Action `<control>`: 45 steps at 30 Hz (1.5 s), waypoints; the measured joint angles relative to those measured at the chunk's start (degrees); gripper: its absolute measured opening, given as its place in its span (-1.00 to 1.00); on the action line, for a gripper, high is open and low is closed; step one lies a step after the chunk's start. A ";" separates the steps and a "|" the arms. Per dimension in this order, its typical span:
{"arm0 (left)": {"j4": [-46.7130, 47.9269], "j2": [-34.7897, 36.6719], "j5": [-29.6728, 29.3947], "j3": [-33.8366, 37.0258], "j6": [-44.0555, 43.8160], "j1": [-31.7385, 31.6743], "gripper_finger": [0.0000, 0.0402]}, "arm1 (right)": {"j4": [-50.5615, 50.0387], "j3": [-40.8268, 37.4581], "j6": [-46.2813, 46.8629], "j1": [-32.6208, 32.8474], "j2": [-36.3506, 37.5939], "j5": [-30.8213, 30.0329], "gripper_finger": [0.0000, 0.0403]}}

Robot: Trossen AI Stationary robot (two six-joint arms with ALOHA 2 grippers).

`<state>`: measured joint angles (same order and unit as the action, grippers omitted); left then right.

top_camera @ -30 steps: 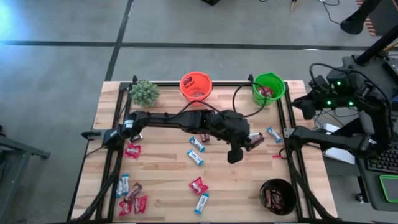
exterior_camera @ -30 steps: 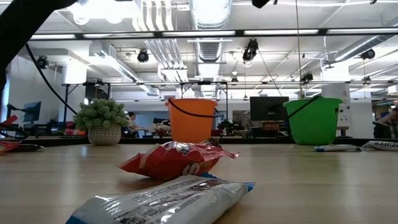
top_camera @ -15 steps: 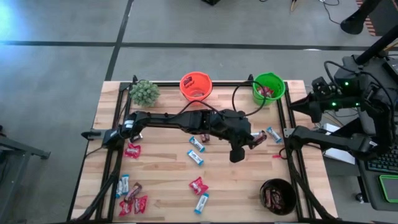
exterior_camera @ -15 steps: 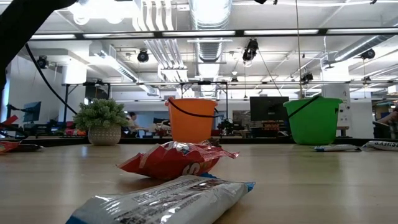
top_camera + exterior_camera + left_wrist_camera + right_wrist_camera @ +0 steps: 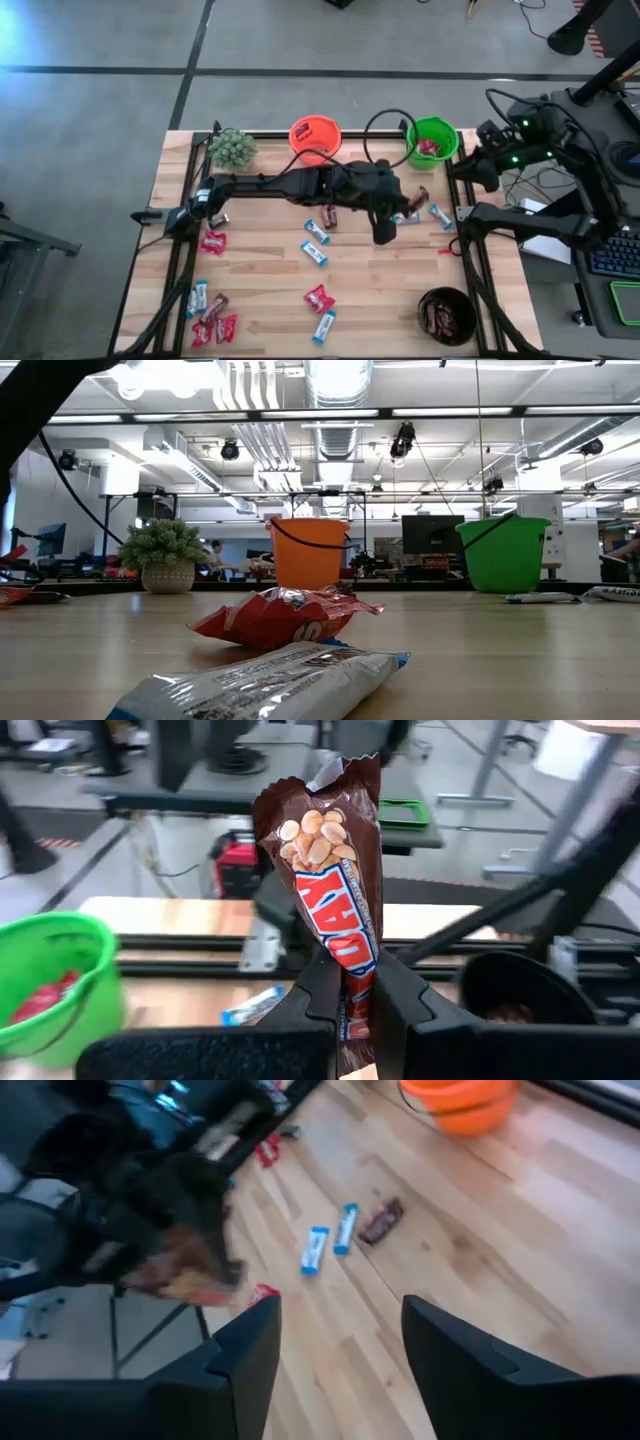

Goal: Organize candy in baskets
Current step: Put the brown chocolate bar into the black bucket

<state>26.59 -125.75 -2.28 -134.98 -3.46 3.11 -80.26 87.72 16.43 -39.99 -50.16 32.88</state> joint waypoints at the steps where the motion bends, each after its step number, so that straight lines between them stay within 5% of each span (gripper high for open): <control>1: 0.03 0.00 -0.97 0.00 -0.39 -0.31 -0.99 | 0.97 0.00 0.02 0.00 -0.21 0.50 -0.02; 22: -3.94 0.11 -1.30 0.00 -3.14 -8.36 -0.99 | 17.94 0.00 2.08 0.13 -8.31 5.76 0.01; 34: -2.76 0.11 -1.13 0.00 -3.17 -9.41 -0.99 | 19.31 0.00 0.93 0.12 -10.80 4.11 -0.01; 45: -2.32 0.11 -1.16 0.00 -3.09 -9.77 -0.99 | 18.85 0.00 1.07 0.11 -10.25 3.76 -0.63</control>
<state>24.27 -125.64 -3.44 -134.98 -6.55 -6.66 -61.41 87.72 17.50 -39.88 -60.40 36.64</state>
